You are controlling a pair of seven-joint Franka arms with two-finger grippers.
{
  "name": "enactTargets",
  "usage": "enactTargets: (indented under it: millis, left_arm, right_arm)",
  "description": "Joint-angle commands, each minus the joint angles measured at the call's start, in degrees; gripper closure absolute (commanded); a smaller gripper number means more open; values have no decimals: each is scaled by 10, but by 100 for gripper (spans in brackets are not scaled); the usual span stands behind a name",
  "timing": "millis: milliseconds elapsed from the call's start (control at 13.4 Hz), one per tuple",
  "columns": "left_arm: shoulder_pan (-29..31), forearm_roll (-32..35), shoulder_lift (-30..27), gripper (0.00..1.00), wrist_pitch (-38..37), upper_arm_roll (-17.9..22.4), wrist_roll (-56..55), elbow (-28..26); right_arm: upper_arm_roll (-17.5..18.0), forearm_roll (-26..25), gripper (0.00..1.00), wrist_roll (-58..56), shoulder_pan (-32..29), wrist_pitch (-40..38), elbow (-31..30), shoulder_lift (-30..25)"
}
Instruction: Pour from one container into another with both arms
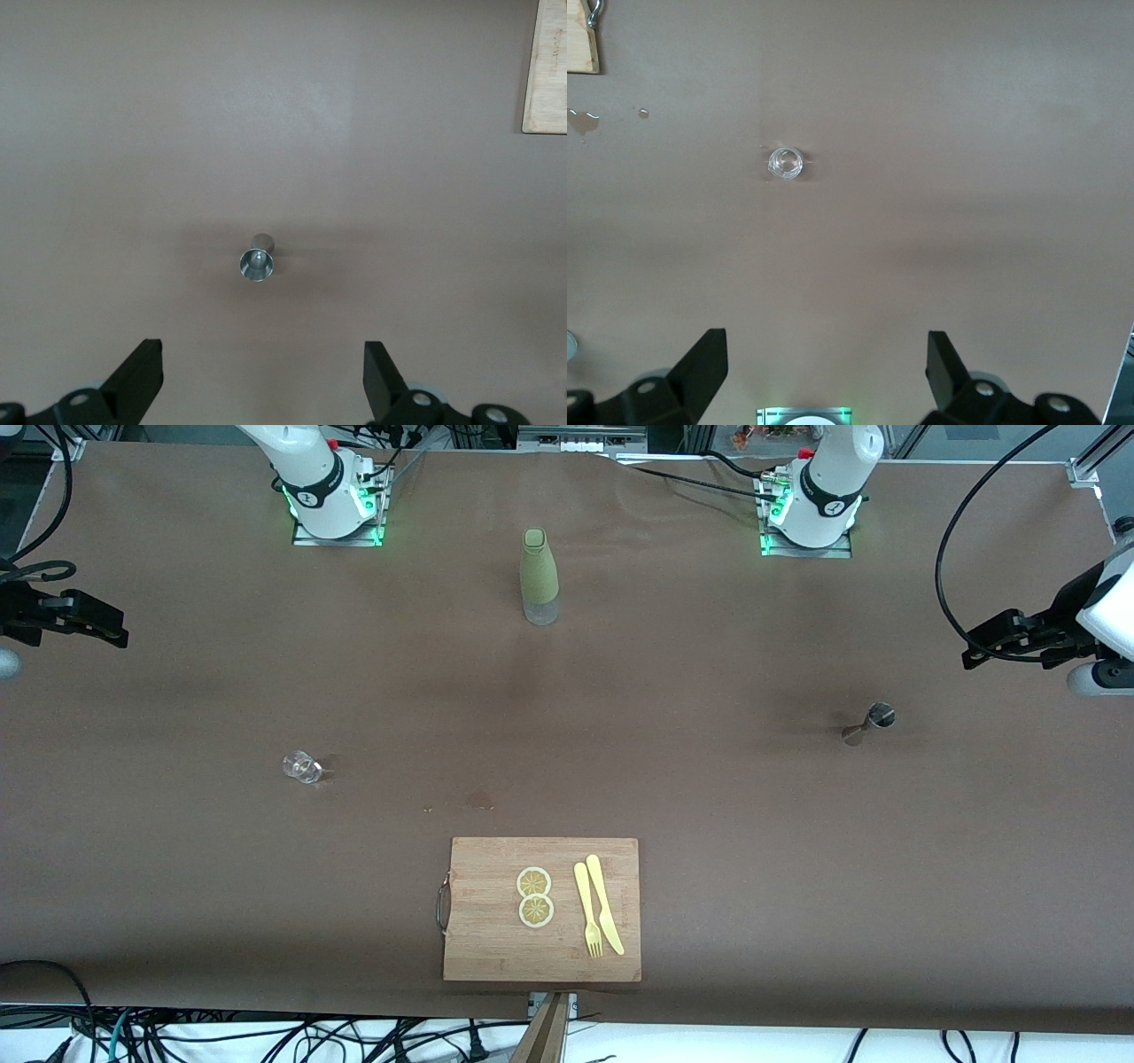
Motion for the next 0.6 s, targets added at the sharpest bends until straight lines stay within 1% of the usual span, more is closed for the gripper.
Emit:
enactTargets:
  millis: [0, 521]
  left_arm:
    - [-1, 12, -3, 0, -3, -1, 6, -2]
    - [-1, 9, 1, 0, -2, 0, 11, -3]
  right_arm:
    - [1, -4, 0, -8, -3, 0, 7, 2]
    - [0, -4, 0, -8, -3, 0, 7, 2]
